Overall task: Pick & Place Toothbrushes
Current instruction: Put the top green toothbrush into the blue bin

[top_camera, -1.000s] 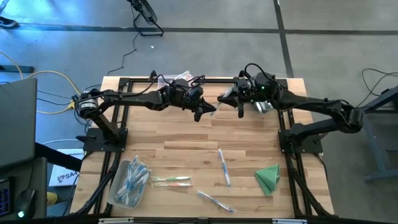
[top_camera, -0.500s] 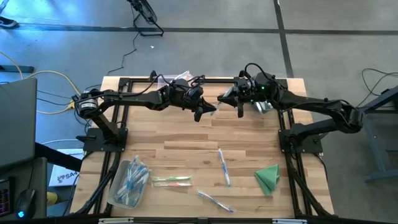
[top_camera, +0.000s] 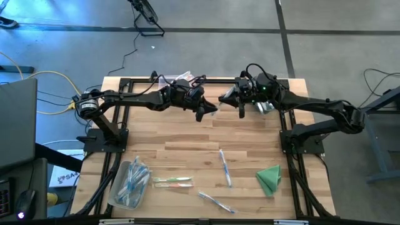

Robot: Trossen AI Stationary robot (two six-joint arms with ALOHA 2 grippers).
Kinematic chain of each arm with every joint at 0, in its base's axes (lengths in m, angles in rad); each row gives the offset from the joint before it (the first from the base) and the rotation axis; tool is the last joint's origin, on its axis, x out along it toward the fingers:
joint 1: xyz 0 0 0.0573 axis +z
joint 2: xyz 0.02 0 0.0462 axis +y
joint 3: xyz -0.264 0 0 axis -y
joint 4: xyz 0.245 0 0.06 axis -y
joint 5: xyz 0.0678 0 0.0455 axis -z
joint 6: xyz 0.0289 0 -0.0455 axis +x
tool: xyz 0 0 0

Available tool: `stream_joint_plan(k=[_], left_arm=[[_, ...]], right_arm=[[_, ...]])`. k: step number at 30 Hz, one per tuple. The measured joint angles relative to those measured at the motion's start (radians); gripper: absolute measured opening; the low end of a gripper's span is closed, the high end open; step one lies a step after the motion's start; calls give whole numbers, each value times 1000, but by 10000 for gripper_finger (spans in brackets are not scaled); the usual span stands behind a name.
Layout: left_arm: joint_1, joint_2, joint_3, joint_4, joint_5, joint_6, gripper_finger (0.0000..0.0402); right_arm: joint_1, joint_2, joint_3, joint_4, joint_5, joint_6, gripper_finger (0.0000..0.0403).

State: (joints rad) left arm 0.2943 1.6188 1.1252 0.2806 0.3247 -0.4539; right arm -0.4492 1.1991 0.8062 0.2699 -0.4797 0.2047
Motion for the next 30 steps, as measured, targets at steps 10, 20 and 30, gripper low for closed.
stream_joint_plan(k=[10,20,30], left_arm=[[0,0,0,8,-58,1,166],[0,0,0,-7,-58,3,178],[0,0,0,10,-99,44,178]], right_arm=[[0,0,0,-3,-2,0,15],[0,0,0,-4,2,0,15],[0,0,0,-5,29,1,15]])
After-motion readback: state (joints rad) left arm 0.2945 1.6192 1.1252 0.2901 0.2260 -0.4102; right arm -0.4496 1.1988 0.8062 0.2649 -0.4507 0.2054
